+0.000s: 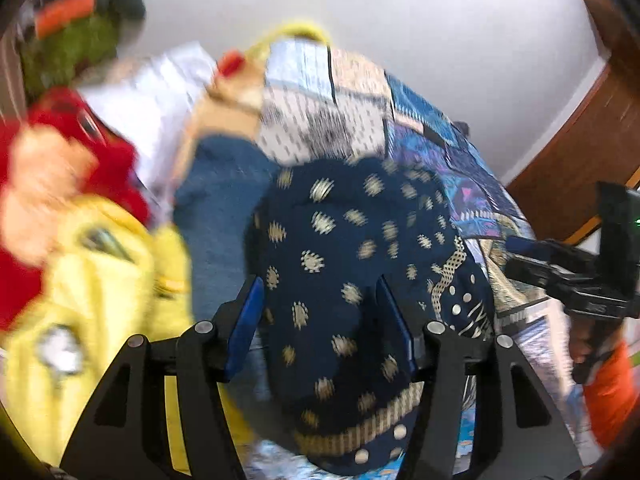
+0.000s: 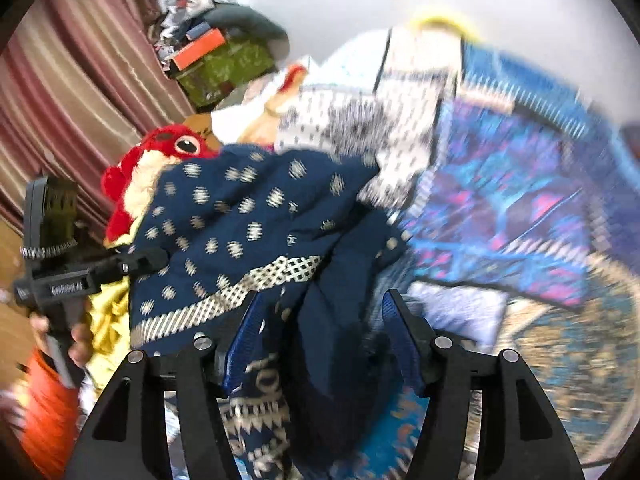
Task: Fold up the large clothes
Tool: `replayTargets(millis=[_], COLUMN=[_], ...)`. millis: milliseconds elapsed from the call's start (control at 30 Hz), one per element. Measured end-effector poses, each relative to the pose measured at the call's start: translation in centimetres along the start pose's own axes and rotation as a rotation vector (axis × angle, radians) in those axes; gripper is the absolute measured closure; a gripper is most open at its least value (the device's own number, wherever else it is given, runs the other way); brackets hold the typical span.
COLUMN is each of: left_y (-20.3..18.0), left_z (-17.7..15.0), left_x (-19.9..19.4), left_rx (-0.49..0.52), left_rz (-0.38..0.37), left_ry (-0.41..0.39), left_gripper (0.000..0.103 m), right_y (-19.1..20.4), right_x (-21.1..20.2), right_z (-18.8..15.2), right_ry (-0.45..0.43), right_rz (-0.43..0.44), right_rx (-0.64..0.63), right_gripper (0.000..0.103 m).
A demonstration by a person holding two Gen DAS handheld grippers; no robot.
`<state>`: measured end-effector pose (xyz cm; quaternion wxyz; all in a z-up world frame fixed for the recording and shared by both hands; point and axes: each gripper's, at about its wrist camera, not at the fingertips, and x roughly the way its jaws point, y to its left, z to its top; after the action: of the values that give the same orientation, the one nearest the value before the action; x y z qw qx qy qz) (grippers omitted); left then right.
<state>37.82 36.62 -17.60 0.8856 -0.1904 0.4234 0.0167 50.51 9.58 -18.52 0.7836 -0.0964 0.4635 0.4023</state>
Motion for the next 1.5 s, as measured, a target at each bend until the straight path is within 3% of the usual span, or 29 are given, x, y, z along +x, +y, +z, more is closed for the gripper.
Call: replayTargets(millis=[67,167,233,367,467,533,700,833,1033,1267,1400,1500], left_y=[-1.0,-2.4,-3.2,-4.6,-4.8,-4.4,-3.3,-3.6,-7.2,-14.9,-18.8,-21.3], left_z=[-0.3,-1.3,-2.1,-5.2,-7.9,-9.4,-12.6,-14.0,-13.3,-12.6,-13.9,-15.4], left_x=[-1.9,-2.9,-2.7,-0.2,1.2,1.2,-0.1,-2.7,-11.6,-23.7,-29.4,-32.6], left_rx=[0.03,0.056,0.069,0.125,0.161,0.159,0.117,0.101,0.111,0.198,0.234,0.271], left_rz=[-0.006,-0.025,0.002,0.061,0.135,0.146,0.204,0.254,0.266,0.237,0.196,0.215], left_ry=[-0.035,-0.023,-0.013,0.073,0.133,0.145,0.181,0.163,-0.038,-0.373,-0.538,-0.648], left_gripper=[0.045,0.043,0.037,0.036,0.035,0.033,0.033,0.033,0.033,0.033,0.033,0.033], right_y=[1.3,3.7,5.0,6.1,5.0,3.7,1.3,1.3,4.3,10.5,13.7,15.9], right_x=[-1.6,-2.7,-2.2,0.4,2.5,3.2,1.9,-1.9,-12.1,-24.8,-30.6,-34.2], right_z=[-0.5,-1.6,-2.6,-4.6,-6.4,-7.7,-10.7,-12.1,-12.4,-12.9,-14.3,-15.9], right_ry=[-0.032,-0.077,-0.085,-0.031,0.062,0.12,0.182,0.145,-0.071,-0.413,-0.572,-0.675], right_rz=[-0.007,-0.026,-0.039,-0.105,-0.154,-0.162,-0.127,-0.15,-0.132,-0.099,-0.078,-0.065], right_rx=[-0.044,-0.099,-0.142,-0.182,-0.168,-0.14,-0.063,-0.049,-0.048,-0.065,-0.076,-0.087], right_gripper=[0.04,0.026,0.026,0.026,0.026,0.026,0.026,0.026,0.026,0.026,0.026,0.026])
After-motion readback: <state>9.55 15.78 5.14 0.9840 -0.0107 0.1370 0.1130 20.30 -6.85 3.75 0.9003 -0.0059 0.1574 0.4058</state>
